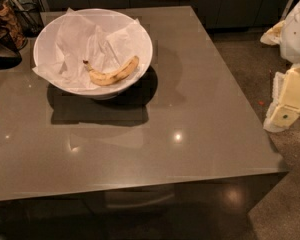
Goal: Pick banana from white bowl
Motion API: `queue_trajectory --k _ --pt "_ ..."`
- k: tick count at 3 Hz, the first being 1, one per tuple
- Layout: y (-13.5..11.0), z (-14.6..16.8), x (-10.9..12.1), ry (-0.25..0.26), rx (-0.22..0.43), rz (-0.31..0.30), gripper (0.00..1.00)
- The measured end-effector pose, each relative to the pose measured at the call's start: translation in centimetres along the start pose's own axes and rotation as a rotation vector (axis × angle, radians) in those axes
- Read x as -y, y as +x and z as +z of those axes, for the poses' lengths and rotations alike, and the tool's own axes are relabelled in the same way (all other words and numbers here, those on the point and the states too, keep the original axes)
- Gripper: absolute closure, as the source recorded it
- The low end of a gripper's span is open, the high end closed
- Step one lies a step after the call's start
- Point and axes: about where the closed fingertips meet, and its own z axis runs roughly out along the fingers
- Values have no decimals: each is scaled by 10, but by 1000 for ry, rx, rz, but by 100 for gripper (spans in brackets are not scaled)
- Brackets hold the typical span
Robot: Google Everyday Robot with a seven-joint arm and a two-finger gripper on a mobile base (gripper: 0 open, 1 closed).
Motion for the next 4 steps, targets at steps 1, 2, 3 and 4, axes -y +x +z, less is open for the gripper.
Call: queue_trajectory --k 1,2,3,4 --pt "0 0 0 0 0 0 0" --pt "-19 -3 28 26 -33 -61 0" --pt "-20 -4 29 29 -31 -62 0" --pt "-43 -5 40 38 37 -87 0"
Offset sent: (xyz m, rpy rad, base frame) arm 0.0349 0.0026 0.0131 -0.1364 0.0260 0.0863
